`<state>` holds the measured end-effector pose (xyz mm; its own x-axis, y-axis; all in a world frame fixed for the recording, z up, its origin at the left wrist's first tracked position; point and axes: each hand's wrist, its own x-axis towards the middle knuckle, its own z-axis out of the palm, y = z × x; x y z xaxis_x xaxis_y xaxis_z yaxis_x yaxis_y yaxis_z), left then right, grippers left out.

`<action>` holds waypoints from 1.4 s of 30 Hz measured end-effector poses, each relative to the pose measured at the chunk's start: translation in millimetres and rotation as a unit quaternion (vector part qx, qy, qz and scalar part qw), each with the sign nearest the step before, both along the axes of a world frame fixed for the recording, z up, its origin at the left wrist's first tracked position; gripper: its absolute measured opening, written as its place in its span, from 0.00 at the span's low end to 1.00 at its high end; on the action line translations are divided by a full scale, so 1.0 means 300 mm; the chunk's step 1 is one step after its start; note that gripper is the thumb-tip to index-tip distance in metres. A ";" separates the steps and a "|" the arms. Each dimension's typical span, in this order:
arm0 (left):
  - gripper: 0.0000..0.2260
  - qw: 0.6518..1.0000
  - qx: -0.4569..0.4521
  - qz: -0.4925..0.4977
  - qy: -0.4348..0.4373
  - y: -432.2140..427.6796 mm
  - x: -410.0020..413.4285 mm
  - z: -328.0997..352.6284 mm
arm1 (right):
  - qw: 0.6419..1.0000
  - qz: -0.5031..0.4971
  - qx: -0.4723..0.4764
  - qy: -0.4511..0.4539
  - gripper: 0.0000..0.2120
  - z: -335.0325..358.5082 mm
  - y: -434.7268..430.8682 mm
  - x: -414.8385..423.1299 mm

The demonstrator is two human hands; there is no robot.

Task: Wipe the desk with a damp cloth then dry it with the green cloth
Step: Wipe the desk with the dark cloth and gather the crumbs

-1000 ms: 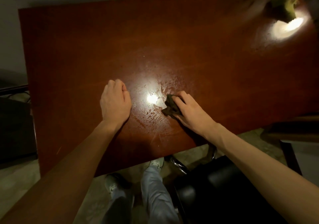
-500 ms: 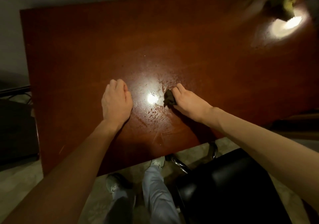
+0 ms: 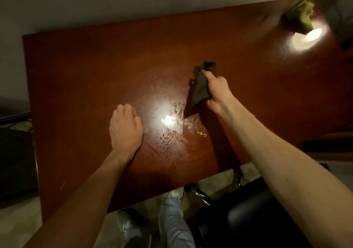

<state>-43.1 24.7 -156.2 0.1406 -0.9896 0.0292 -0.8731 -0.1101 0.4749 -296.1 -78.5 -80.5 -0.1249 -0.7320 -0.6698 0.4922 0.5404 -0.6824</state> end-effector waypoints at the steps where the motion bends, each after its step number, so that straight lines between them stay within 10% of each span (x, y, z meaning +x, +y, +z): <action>1: 0.03 1.000 -0.005 0.002 0.001 0.001 -0.001 -0.006 | 1.000 -0.021 -0.002 -0.001 0.06 -0.024 0.001 0.012; 6: 0.04 1.000 -0.025 0.003 0.005 0.000 -0.005 -0.010 | 0.932 0.120 -0.119 0.320 0.09 -0.119 0.096 0.059; 21: 0.05 1.000 -0.014 0.012 -0.012 0.003 -0.014 0.002 | 0.642 0.462 -0.348 0.503 0.26 -0.141 0.186 -0.053; 25: 0.03 1.000 -0.001 0.013 -0.013 0.002 -0.015 0.008 | 0.646 0.463 -0.352 0.494 0.16 -0.124 0.202 -0.064; 32: 0.02 1.000 0.010 0.020 -0.015 -0.003 -0.016 0.007 | 0.815 0.231 -0.282 0.450 0.15 -0.089 0.270 -0.094; 42: 0.03 1.000 0.009 0.023 -0.015 -0.003 -0.016 0.009 | 0.585 0.480 -0.371 0.539 0.26 -0.195 0.465 -0.256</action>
